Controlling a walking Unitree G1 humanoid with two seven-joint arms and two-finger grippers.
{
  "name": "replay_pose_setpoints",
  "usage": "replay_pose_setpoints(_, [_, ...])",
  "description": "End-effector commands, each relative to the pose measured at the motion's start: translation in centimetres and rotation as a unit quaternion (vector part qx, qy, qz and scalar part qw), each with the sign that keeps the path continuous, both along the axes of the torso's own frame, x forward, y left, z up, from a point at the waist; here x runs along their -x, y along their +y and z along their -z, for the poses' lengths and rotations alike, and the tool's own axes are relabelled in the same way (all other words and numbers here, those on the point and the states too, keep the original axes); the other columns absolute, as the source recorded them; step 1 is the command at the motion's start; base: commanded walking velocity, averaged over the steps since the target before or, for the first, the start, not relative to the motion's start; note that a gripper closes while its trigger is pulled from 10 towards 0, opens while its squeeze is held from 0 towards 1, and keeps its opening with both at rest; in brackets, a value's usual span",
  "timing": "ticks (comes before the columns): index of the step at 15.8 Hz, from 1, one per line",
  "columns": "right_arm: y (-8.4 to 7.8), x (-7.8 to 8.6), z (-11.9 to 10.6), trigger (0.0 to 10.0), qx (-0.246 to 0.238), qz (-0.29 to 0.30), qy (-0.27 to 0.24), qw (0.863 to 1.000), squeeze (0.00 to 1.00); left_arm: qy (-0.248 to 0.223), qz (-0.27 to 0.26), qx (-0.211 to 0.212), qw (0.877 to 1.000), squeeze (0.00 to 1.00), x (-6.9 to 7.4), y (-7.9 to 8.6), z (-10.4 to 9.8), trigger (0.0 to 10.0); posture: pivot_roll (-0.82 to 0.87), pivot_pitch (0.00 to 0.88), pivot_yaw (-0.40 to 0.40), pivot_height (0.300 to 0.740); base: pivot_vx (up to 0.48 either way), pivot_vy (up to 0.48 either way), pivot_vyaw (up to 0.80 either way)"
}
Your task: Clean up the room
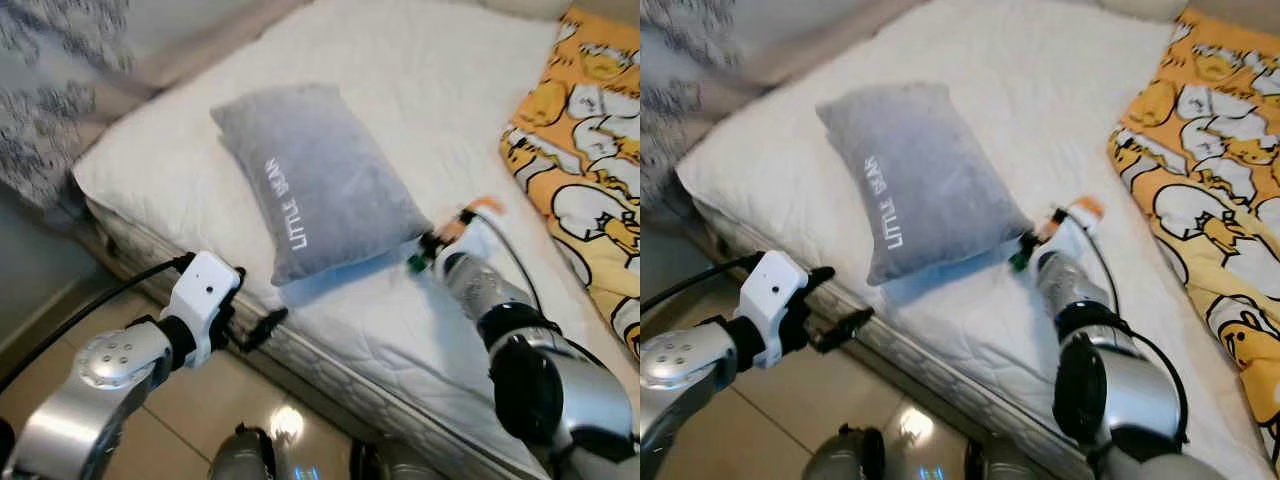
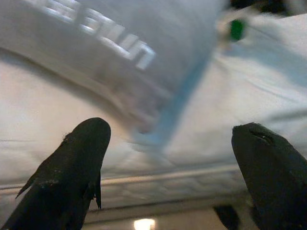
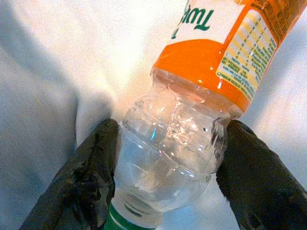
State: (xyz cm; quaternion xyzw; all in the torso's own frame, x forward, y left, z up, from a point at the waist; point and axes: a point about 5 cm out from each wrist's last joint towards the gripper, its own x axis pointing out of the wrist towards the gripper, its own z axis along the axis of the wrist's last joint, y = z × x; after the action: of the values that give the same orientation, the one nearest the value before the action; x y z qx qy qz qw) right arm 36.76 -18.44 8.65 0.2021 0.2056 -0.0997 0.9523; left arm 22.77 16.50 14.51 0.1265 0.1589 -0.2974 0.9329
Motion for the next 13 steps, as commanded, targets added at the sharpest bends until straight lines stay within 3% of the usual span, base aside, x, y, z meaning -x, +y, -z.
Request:
replay_pose_setpoints(1, [-0.6, 0.1, -1.6, 2.1, 0.036, -0.01, -0.059, 0.998, 0.0, -0.025, -0.028, -0.008, 0.999, 0.0, -0.4, 0.3, -0.2, 10.0, 0.02, 0.0, 0.013, 0.74, 0.0, 0.0, 0.0])
replay_pose_setpoints(2, [-0.9, 0.8, -2.3, 4.0, 0.056, -0.015, -0.087, 0.995, 0.0, -0.03, -0.039, -0.01, 0.999, 0.0, -0.5, 0.2, -0.2, 10.0, 0.01, 0.0, 0.021, 0.74, 0.0, 0.0, 0.0])
replay_pose_setpoints(3, [-0.9, 3.1, -3.7, 9.3, 0.092, -0.033, -0.136, 0.986, 0.0, -0.021, -0.066, -0.008, 0.998, 0.0, -0.4, 0.1, 0.3, 10.0, -0.01, 0.0, 0.038, 0.74, 0.0, 0.0, 0.0])
replay_pose_setpoints(4, [-0.6, 4.5, -4.4, 10.0, 0.111, -0.052, -0.156, 0.98, 0.0, -0.019, -0.091, -0.002, 0.996, 0.0, -0.4, 0.1, 0.5, 10.0, -0.03, 0.0, 0.052, 0.74, 0.0, 0.0, 0.0])
replay_pose_setpoints(5, [-0.4, 5.2, -4.7, 10.0, 0.118, -0.063, -0.165, 0.977, 0.0, -0.018, -0.11, 0.008, 0.994, 0.0, -0.5, 0.1, 0.6, 10.0, -0.04, 0.0, 0.056, 0.74, 0.0, 0.0, 0.0])
replay_pose_setpoints(6, [0.7, 7.2, -5.3, 10.0, 0.11, -0.097, -0.189, 0.971, 0.0, -0.027, -0.169, 0.03, 0.985, 0.0, -0.7, 0.4, 0.4, 10.0, -0.05, 0.0, 0.064, 0.74, 0.0, 0.0, 0.51])
replay_pose_setpoints(9, [2.1, 9.8, -5.2, 10.0, 0.12, -0.157, -0.201, 0.96, 0.0, -0.042, -0.199, 0.017, 0.979, 0.0, -0.5, 0.6, 0.3, 10.0, -0.05, 0.0, 0.052, 0.74, 0.0, 0.0, 0.7])
replay_pose_setpoints(10, [2.8, 12.4, -4.5, 10.0, 0.109, -0.19, -0.172, 0.96, 0.0, -0.065, -0.239, 0.039, 0.968, 0.0, 0.2, 1.0, -0.3, 10.0, -0.03, 0.0, 0.042, 0.74, 0.0, 0.0, 0.8])
replay_pose_setpoints(13, [3.4, 13.6, -4.5, 10.0, 0.099, -0.212, -0.163, 0.959, 0.0, -0.067, -0.286, 0.037, 0.955, 0.0, 0.9, 2.3, -0.3, 10.0, -0.02, 0.0, 0.036, 0.74, 0.0, 0.0, 0.8])
